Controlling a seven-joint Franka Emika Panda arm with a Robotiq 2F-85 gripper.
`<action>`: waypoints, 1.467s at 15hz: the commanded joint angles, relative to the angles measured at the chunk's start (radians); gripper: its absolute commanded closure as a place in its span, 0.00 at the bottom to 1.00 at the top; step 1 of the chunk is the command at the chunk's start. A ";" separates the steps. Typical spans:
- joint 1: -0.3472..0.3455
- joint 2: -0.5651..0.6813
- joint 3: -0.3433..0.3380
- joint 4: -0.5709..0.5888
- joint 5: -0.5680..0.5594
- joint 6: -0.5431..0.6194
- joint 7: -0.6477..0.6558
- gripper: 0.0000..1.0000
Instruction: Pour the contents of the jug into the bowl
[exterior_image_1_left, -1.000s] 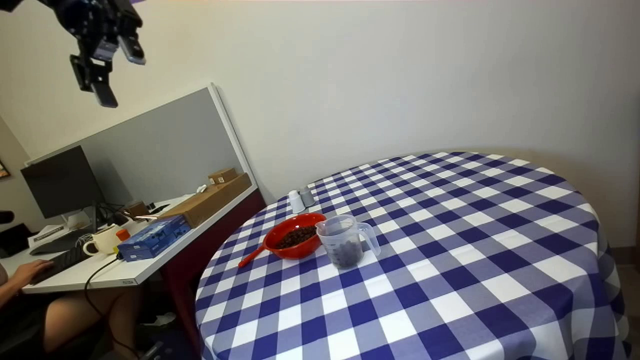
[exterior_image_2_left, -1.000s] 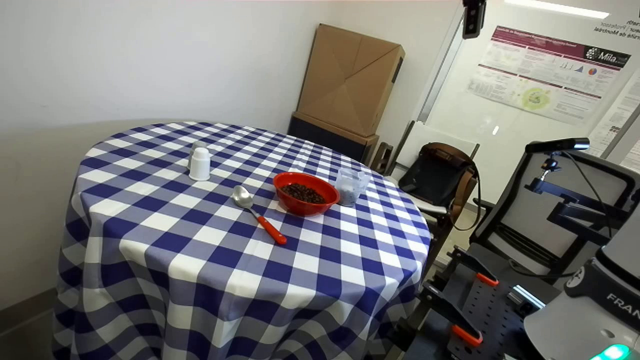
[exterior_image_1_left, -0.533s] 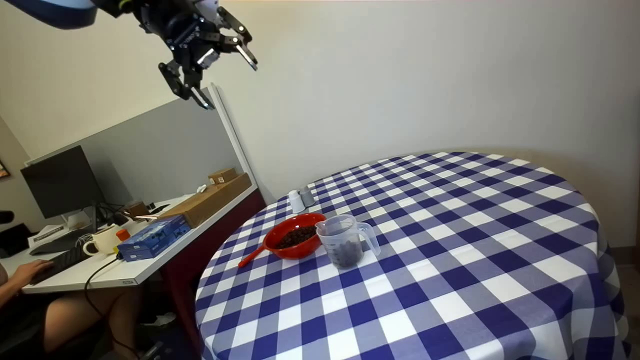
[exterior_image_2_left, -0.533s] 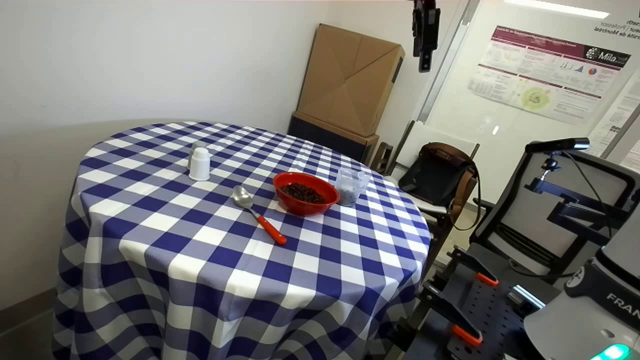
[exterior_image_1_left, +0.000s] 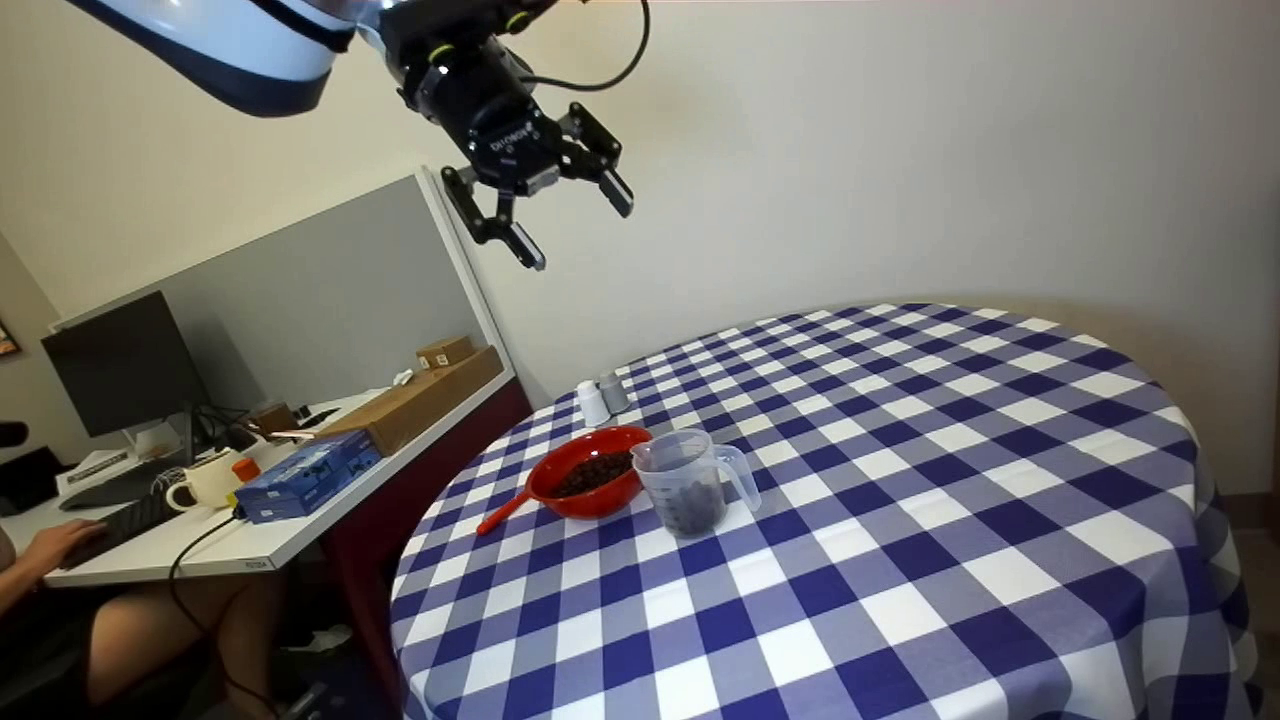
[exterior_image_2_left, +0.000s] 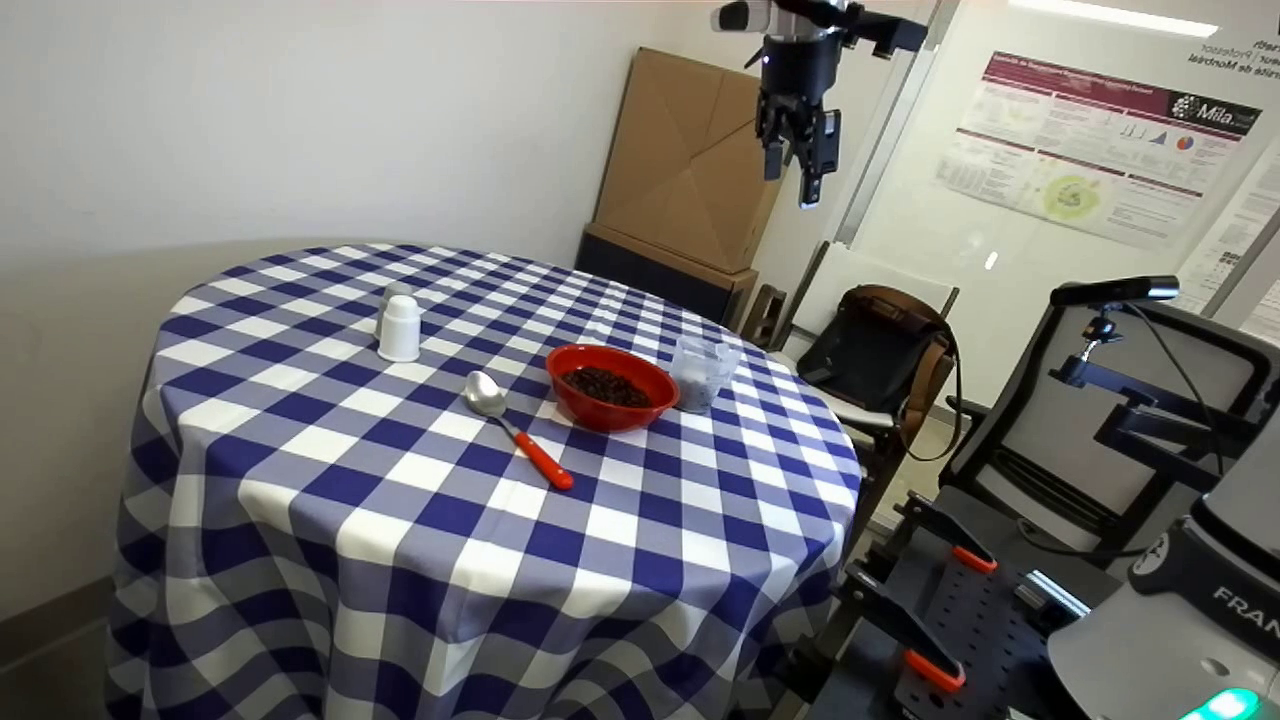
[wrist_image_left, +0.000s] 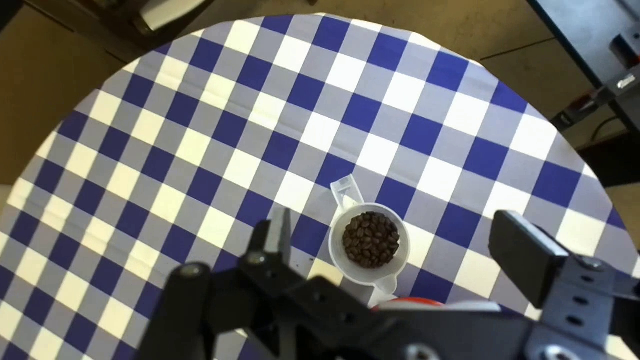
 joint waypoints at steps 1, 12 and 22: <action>-0.033 0.080 -0.017 0.029 0.004 0.019 -0.155 0.00; -0.086 0.299 -0.013 0.105 -0.020 0.011 -0.215 0.00; -0.097 0.513 -0.008 0.246 -0.017 0.029 -0.228 0.00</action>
